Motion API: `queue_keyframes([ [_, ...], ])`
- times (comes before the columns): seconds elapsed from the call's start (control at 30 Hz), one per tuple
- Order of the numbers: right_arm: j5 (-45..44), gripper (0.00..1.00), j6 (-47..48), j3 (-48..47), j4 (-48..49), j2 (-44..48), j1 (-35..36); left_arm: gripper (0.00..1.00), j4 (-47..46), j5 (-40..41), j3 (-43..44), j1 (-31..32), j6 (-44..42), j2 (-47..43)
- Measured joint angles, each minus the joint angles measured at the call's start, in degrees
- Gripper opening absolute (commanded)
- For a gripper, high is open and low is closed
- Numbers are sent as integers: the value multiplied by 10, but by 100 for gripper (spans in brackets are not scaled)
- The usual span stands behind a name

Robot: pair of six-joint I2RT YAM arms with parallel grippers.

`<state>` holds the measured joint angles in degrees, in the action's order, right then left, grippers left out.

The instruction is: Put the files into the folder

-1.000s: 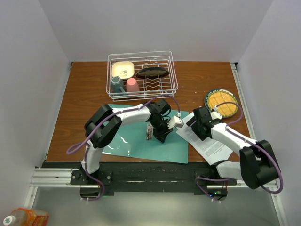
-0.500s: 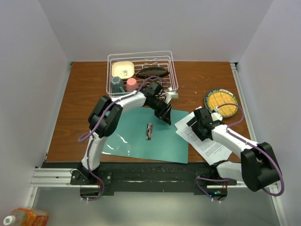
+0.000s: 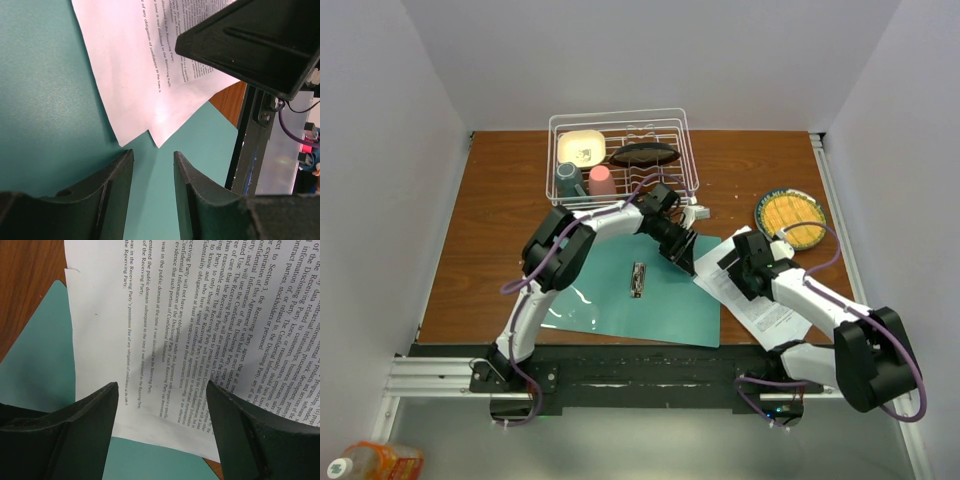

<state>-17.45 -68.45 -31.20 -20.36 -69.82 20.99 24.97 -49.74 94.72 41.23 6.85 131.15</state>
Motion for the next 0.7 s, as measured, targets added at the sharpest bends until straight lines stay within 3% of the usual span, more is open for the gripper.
queue_keyframes([
  [0.7, 0, 74, -2, 16, 15, 16, 0, 51, -52, 53, 6, -2, 56, 0],
])
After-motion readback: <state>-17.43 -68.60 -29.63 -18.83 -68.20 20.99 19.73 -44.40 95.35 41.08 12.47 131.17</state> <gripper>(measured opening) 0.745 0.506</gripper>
